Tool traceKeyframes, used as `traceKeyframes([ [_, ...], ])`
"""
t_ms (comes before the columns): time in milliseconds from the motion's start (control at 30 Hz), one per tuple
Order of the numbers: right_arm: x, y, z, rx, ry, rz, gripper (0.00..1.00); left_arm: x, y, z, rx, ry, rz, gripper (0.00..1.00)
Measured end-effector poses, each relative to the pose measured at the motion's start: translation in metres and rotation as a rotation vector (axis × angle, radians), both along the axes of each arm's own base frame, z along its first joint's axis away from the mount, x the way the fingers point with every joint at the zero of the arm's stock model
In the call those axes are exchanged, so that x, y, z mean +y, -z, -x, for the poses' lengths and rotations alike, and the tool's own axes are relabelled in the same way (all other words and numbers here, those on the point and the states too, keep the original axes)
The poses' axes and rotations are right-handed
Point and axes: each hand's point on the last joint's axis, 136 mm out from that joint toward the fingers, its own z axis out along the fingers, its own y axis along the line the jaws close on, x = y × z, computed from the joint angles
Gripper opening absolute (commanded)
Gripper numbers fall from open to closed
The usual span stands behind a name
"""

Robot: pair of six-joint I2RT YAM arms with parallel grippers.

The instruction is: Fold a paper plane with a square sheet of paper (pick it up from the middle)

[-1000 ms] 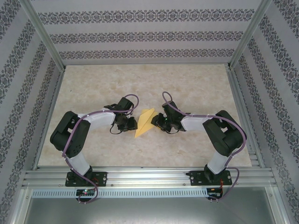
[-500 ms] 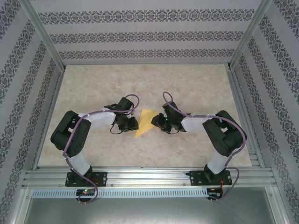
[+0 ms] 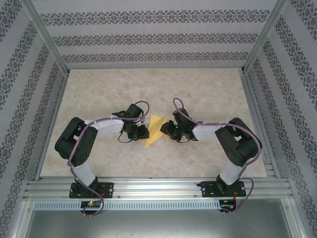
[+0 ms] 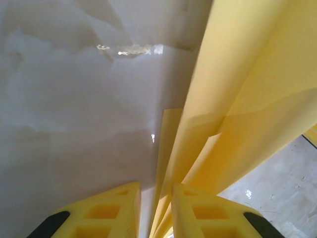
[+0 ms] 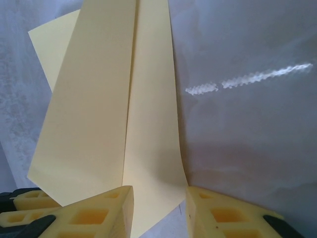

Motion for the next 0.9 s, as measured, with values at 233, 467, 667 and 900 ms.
traceKeyframes([
  [233, 0.009, -0.01, -0.008, -0.051, -0.012, -0.047, 0.34, -0.001, -0.001, 0.0, 0.003, 0.002, 0.007, 0.26],
  [467, 0.003, -0.006, -0.006, -0.041, -0.002, -0.013, 0.36, 0.013, -0.01, -0.007, -0.055, -0.05, -0.061, 0.39],
  [667, -0.002, -0.009, -0.006, -0.051, 0.002, 0.013, 0.37, 0.018, -0.034, -0.015, -0.133, -0.081, -0.062, 0.46],
  [900, -0.005, -0.011, -0.007, -0.059, 0.002, 0.016, 0.38, 0.007, -0.032, -0.015, -0.118, -0.058, -0.009, 0.45],
])
